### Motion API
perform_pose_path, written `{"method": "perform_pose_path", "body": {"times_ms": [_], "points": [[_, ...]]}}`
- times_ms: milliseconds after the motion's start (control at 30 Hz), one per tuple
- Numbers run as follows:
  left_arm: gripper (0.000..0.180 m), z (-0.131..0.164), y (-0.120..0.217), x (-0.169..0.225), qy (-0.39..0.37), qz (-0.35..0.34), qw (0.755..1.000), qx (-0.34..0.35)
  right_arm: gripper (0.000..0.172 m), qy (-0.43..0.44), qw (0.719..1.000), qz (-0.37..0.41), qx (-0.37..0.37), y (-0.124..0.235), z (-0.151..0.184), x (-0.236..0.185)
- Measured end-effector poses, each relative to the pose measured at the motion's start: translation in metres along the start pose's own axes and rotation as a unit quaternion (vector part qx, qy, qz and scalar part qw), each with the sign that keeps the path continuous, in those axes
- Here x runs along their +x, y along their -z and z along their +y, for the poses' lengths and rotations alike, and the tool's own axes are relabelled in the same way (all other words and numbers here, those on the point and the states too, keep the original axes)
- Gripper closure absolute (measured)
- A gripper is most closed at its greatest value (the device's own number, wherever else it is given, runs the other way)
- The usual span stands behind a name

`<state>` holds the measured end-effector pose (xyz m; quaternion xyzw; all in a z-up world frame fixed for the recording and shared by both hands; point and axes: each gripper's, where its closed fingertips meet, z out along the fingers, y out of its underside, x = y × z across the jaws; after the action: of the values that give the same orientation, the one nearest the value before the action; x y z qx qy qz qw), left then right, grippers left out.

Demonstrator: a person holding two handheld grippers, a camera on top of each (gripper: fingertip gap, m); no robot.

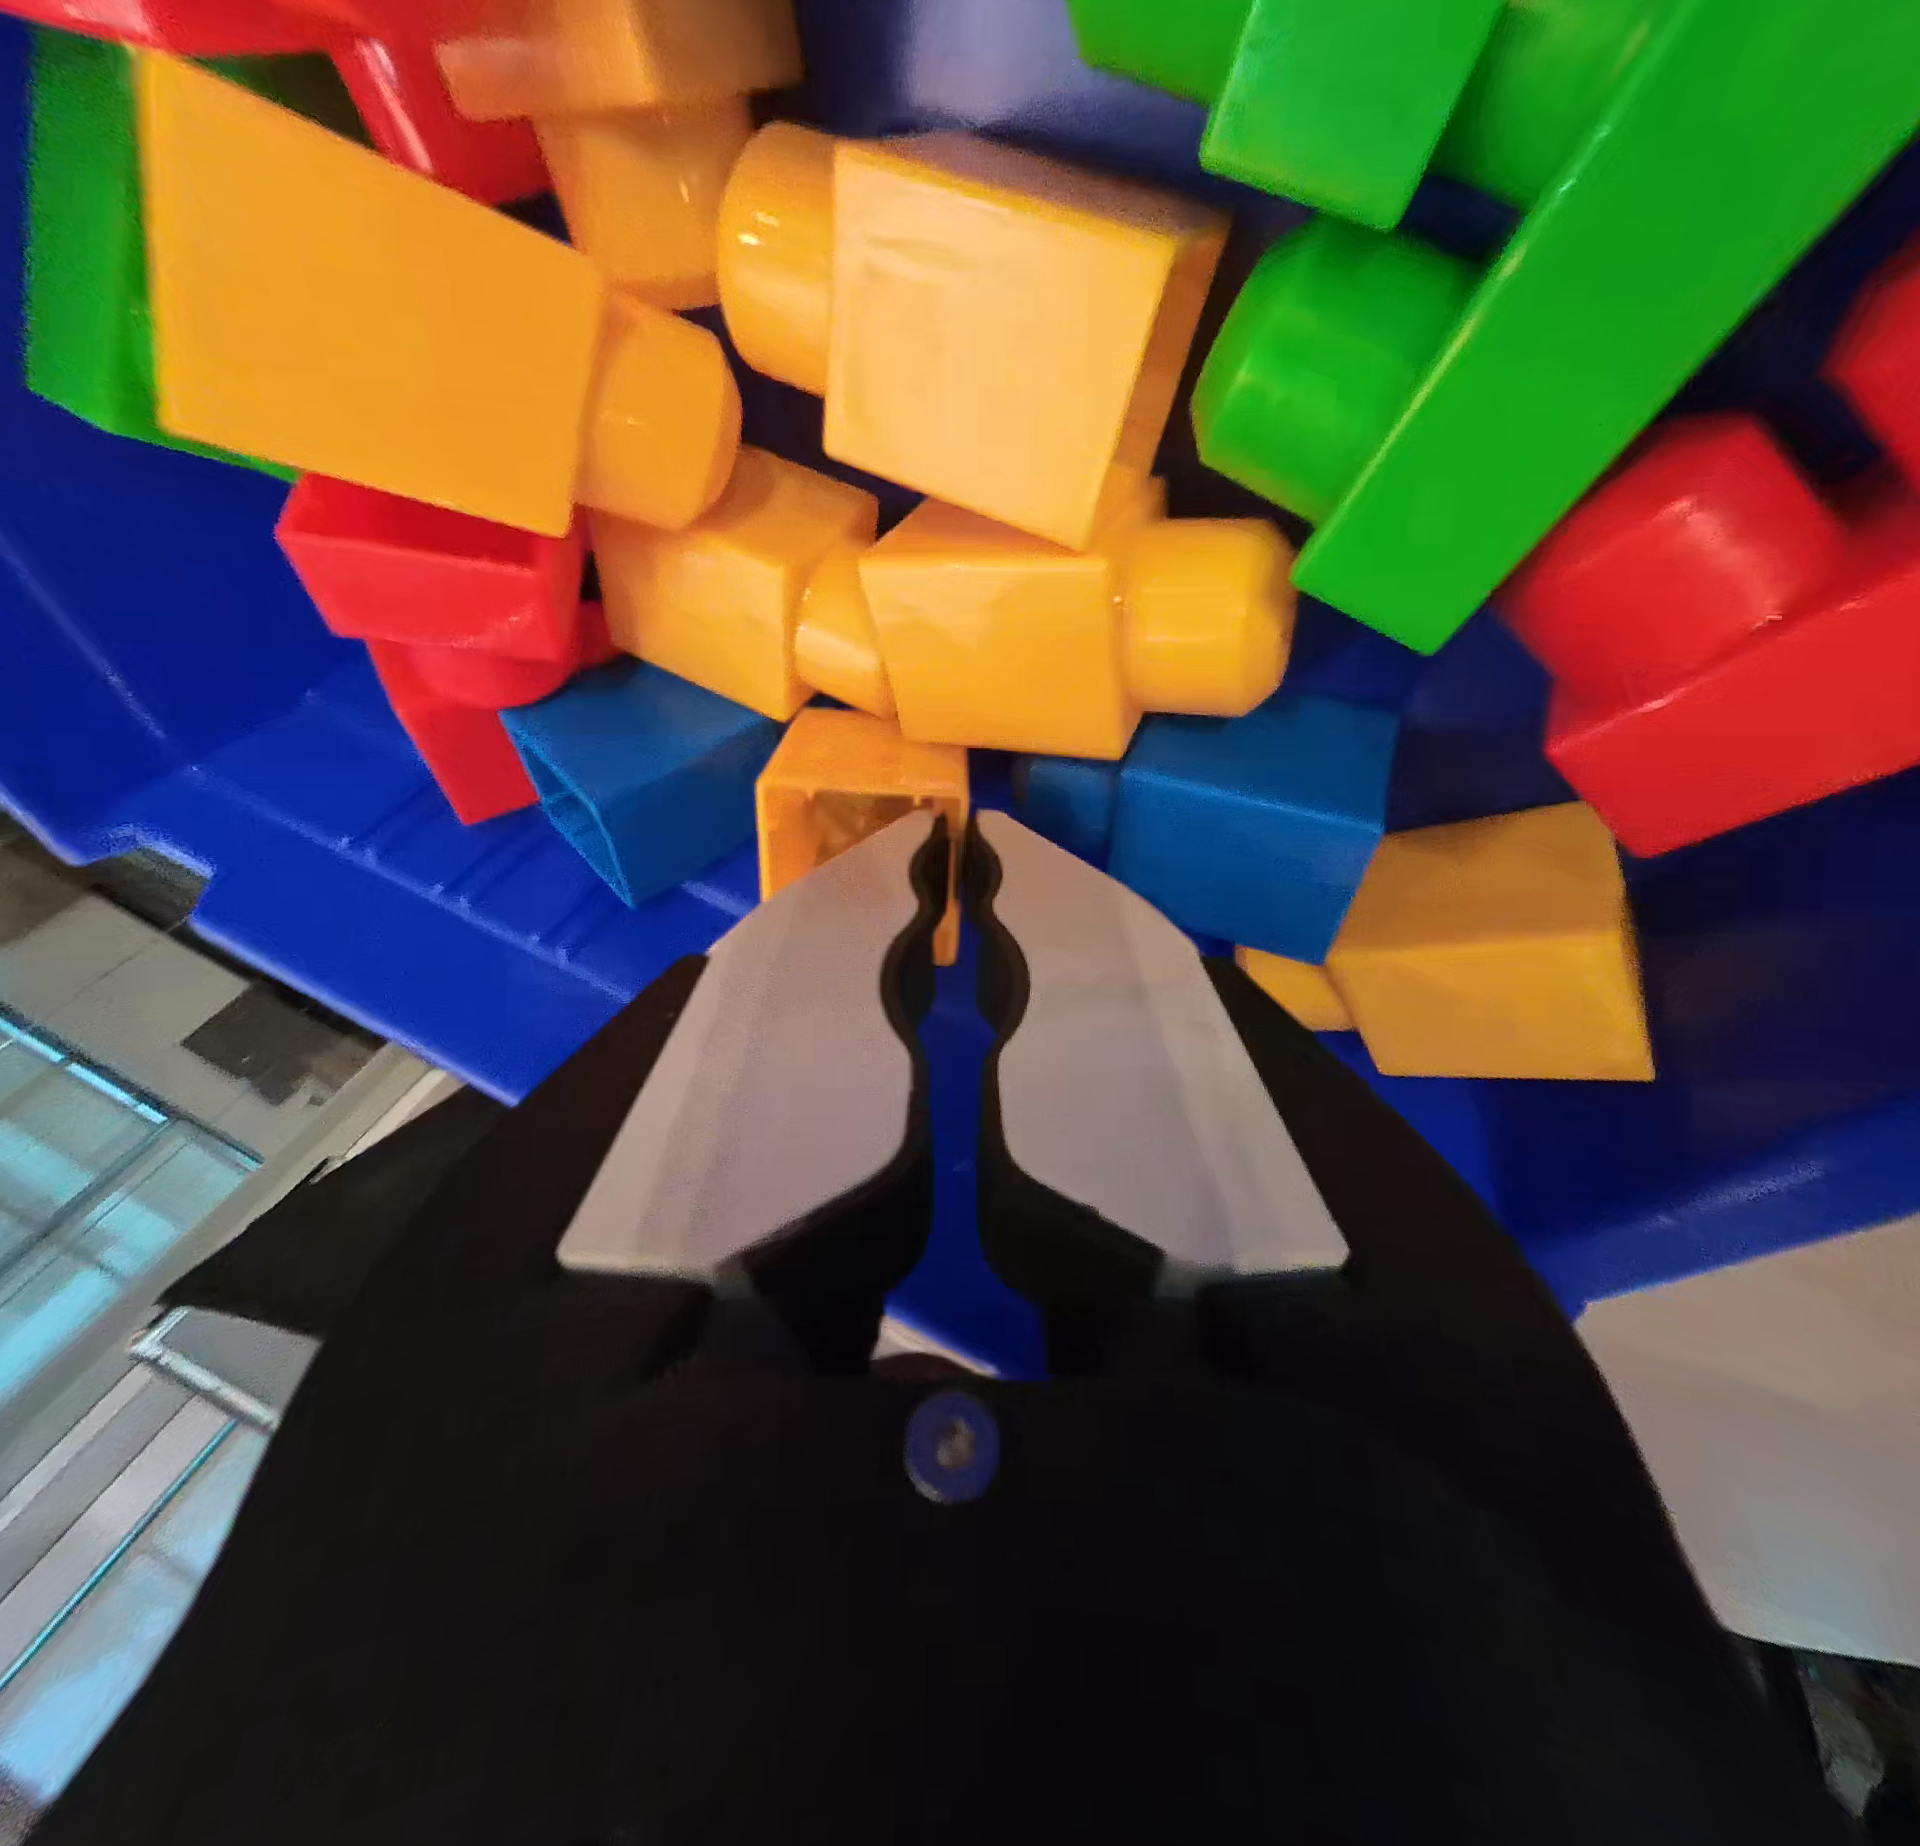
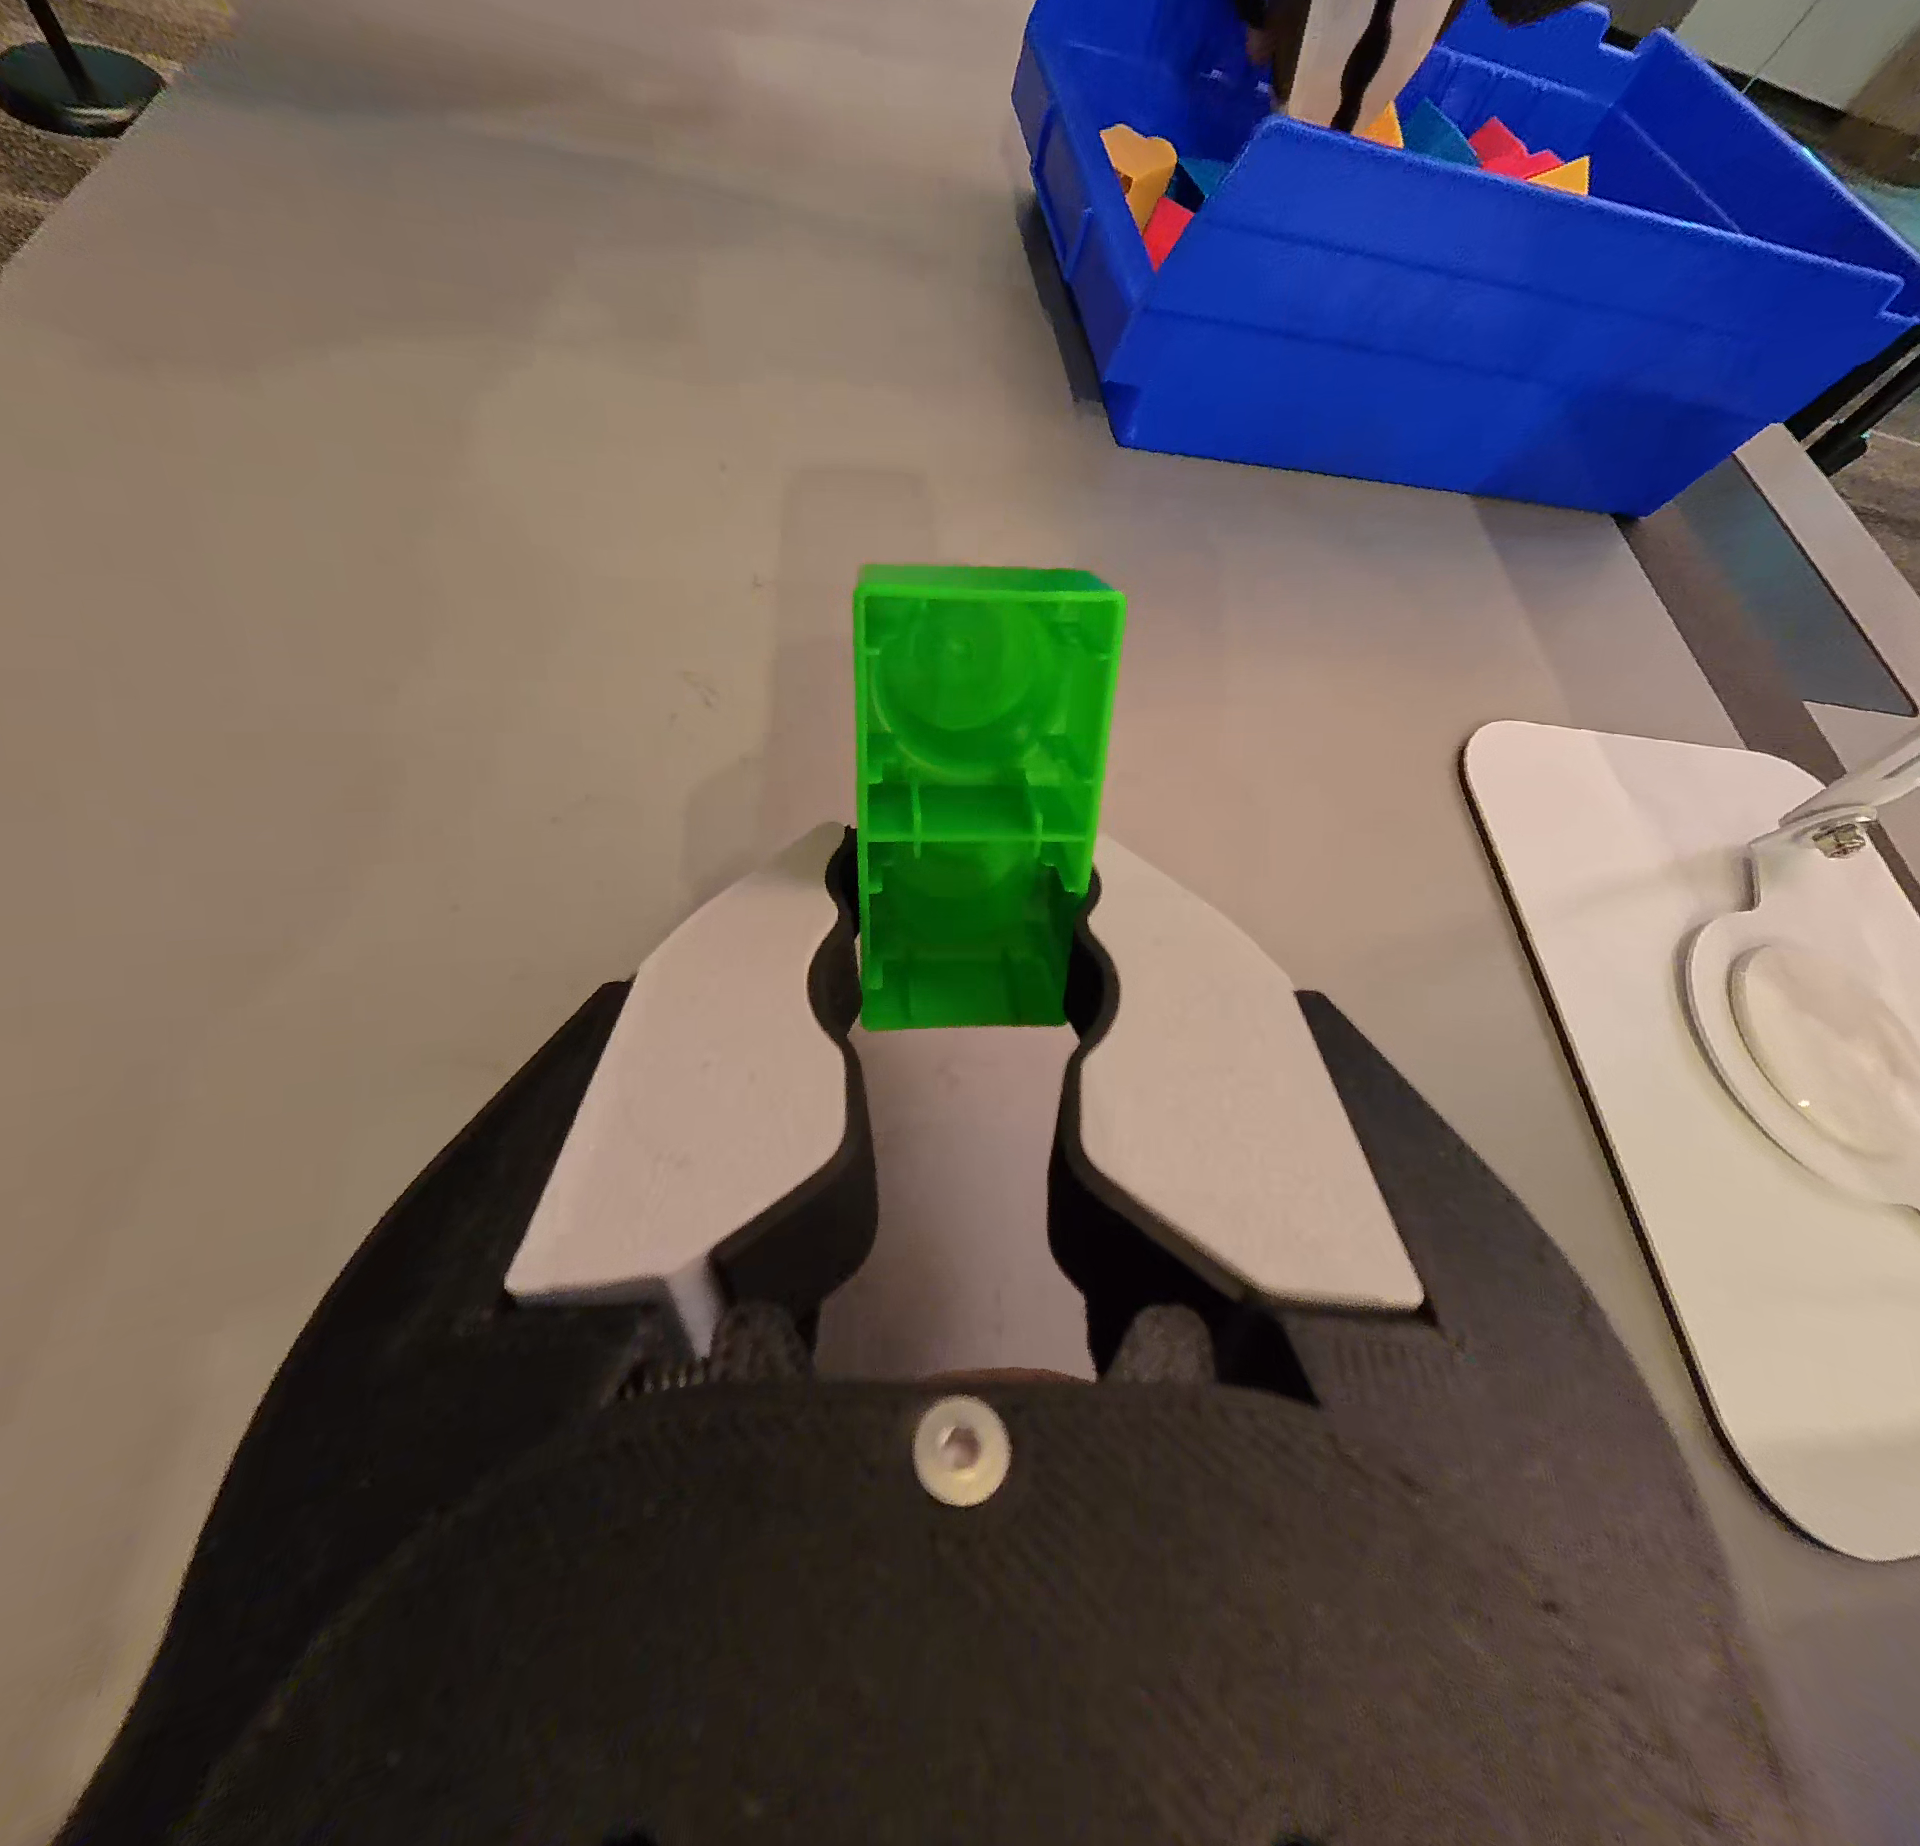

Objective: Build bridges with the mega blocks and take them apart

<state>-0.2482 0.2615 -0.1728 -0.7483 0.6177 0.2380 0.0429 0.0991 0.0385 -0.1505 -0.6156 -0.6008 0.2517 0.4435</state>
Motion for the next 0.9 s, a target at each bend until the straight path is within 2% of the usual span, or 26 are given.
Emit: {"method": "perform_pose_path", "body": {"times_ms": [67, 233, 400, 533, 667, 733, 900], "points": [[0.178, -0.001, -0.004, -0.002, -0.016, -0.023, 1.0, -0.005, 0.135, -0.001, 1.0, 0.001, 0.001, 0.001, 0.0, 0.001], [0.178, 0.0, 0.011, -0.008, 0.029, -0.068, 0.997, 0.024, 0.135, 0.0, 1.0, 0.003, 0.003, 0.002, 0.001, 0.001], [0.179, 0.005, 0.057, -0.005, 0.074, -0.105, 0.988, 0.09, 0.135, -0.006, 1.0, 0.007, 0.005, 0.004, 0.001, 0.004], [0.179, -0.008, 0.111, 0.017, 0.101, -0.119, 0.972, 0.175, 0.135, -0.01, 1.0, 0.012, 0.006, 0.006, 0.001, 0.007], [0.179, -0.05, 0.166, 0.071, 0.089, -0.085, 0.956, 0.266, 0.135, -0.013, 1.0, 0.025, 0.003, 0.013, 0.006, 0.013], [0.179, -0.082, 0.188, 0.11, 0.066, -0.04, 0.947, 0.311, 0.135, -0.016, 0.999, 0.035, -0.002, 0.017, 0.012, 0.018], [0.179, -0.161, 0.214, 0.19, -0.005, 0.04, 0.917, 0.397, 0.135, -0.027, 0.998, 0.057, -0.009, 0.028, 0.025, 0.031]]}}
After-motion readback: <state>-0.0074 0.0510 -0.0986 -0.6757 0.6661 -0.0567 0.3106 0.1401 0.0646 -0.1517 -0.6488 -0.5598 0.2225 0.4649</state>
